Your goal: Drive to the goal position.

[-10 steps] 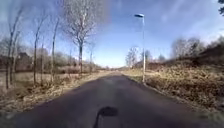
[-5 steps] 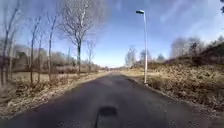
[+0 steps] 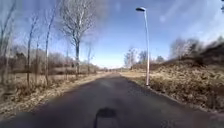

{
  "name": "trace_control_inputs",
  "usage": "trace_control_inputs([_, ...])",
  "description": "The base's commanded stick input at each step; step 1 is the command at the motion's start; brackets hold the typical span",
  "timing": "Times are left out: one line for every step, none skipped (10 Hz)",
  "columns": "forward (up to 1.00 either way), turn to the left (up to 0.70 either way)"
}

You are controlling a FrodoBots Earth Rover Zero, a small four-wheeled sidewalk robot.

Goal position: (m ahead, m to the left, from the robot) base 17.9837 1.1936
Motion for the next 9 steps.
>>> trace_control_inputs([0.85, 0.00])
trace_control_inputs([0.85, 0.00])
trace_control_inputs([0.85, 0.00])
trace_control_inputs([0.85, 0.00])
trace_control_inputs([0.85, 0.00])
trace_control_inputs([0.85, 0.00])
trace_control_inputs([0.85, 0.00])
trace_control_inputs([0.85, 0.00])
trace_control_inputs([0.85, 0.00])
